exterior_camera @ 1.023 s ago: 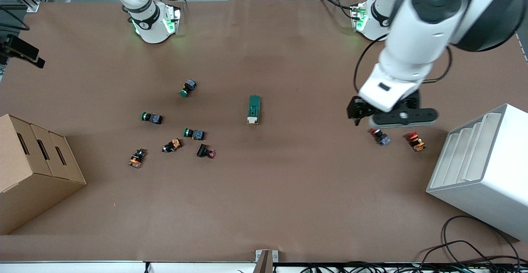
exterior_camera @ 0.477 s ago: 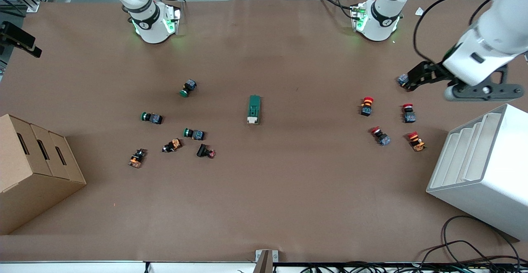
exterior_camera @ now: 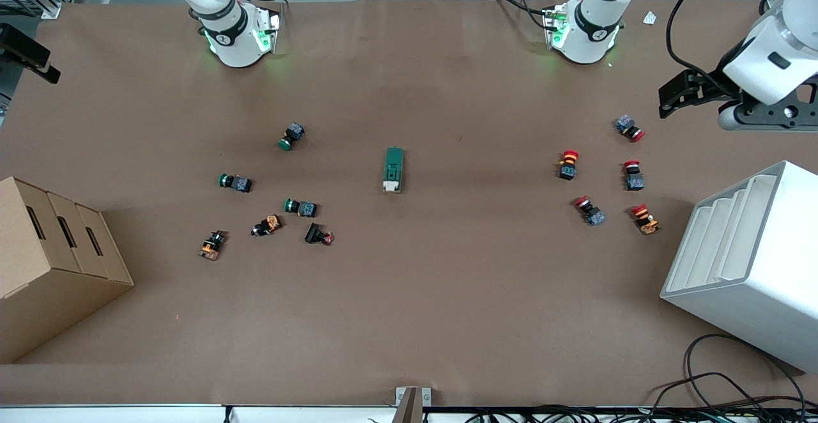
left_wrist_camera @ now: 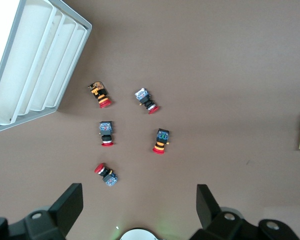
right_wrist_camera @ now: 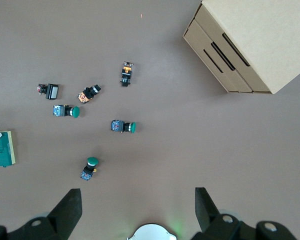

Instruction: Close load switch with both arms

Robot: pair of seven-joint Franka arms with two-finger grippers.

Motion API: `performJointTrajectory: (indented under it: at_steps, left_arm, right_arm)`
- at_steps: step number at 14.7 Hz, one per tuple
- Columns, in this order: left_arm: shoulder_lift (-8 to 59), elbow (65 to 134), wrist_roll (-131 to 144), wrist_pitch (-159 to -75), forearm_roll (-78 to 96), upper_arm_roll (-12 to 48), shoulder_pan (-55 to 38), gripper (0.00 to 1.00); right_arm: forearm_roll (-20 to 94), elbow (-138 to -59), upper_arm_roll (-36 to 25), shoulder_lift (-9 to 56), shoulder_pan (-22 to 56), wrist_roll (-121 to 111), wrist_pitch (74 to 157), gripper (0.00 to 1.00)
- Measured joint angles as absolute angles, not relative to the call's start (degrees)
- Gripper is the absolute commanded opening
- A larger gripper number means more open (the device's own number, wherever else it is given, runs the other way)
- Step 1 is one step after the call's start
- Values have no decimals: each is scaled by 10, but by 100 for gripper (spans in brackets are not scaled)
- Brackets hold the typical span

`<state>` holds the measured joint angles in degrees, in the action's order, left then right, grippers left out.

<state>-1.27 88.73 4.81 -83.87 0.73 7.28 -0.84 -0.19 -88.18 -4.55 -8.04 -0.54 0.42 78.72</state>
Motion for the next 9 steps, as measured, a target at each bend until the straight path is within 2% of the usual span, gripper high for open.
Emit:
performJointTrajectory:
  at_steps: [5, 9]
  left_arm:
    - [-47, 926, 22, -854, 13, 43, -35, 100]
    - [-53, 934, 22, -857, 13, 26, -59, 100]
  right_arm:
    - [-2, -874, -47, -75, -6, 4, 791, 100]
    - [-2, -845, -48, -33, -6, 4, 797, 100]
